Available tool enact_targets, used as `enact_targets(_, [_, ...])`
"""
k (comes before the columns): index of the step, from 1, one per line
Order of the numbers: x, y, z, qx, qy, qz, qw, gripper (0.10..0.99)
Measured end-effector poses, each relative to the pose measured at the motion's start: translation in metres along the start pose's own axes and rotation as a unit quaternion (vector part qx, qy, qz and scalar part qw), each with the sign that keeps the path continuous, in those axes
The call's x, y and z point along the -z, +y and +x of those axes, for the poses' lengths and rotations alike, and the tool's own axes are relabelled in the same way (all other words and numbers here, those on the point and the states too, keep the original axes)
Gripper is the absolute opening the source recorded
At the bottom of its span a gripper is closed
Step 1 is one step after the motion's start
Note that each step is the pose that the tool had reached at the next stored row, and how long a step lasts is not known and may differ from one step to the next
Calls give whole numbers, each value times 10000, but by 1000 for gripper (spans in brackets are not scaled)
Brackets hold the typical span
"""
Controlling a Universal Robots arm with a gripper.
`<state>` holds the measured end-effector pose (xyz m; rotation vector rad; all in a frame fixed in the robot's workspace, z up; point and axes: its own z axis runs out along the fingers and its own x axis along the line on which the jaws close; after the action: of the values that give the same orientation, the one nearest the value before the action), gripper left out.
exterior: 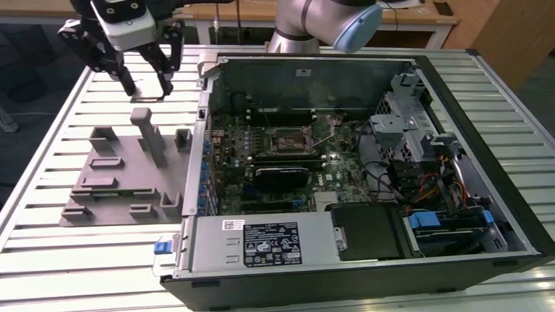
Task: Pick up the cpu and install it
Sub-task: 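Pick up the cpu and move it towards the insertion slot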
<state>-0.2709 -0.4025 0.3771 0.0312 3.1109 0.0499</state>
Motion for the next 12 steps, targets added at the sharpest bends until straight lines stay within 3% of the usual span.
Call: enact_targets(12, [-10, 7, -323, -1, 2, 0, 10000, 541])
